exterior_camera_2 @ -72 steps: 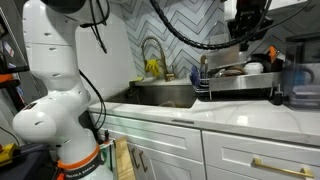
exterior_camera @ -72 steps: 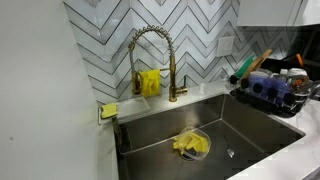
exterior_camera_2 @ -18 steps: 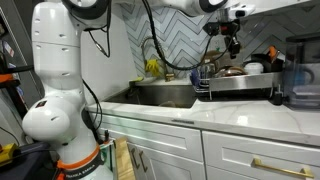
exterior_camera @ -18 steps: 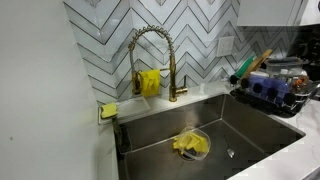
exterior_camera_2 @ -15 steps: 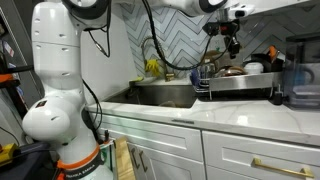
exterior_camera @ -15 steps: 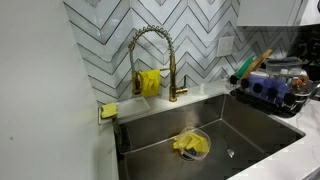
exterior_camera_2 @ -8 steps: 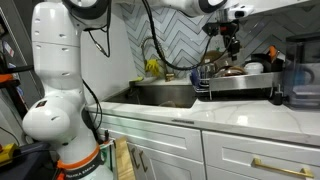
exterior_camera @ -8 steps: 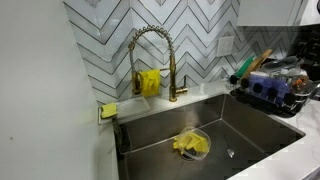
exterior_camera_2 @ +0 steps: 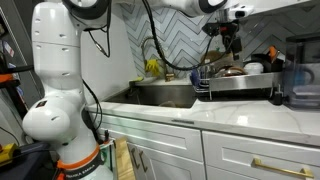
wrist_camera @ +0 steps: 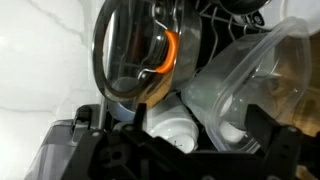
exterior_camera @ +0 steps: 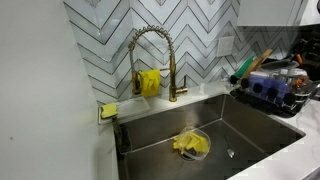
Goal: Transfer the lunchbox and its lid to the plate rack
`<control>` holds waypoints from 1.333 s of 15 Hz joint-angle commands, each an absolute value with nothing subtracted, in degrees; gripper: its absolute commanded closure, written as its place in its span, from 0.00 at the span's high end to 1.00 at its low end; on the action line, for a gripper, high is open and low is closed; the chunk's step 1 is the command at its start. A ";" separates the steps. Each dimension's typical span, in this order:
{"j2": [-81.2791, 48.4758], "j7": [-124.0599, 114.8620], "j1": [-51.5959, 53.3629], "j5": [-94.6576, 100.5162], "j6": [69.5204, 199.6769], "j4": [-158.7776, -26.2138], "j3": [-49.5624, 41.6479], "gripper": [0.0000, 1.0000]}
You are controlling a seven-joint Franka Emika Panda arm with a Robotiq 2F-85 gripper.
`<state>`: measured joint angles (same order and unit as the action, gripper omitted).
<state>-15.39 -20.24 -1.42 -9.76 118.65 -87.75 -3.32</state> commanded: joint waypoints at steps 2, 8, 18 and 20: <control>-13.36 -16.79 -2.44 -11.65 116.61 -88.50 -2.94 1.00; -10.09 -14.84 -3.50 -10.17 106.30 -86.24 -3.64 1.00; -3.97 9.96 -6.46 -11.21 94.50 -84.61 -4.10 1.00; -2.36 17.41 -7.12 -11.87 93.00 -85.29 -4.45 1.00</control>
<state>-4.99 7.91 -6.12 -10.27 95.84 -83.97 -3.91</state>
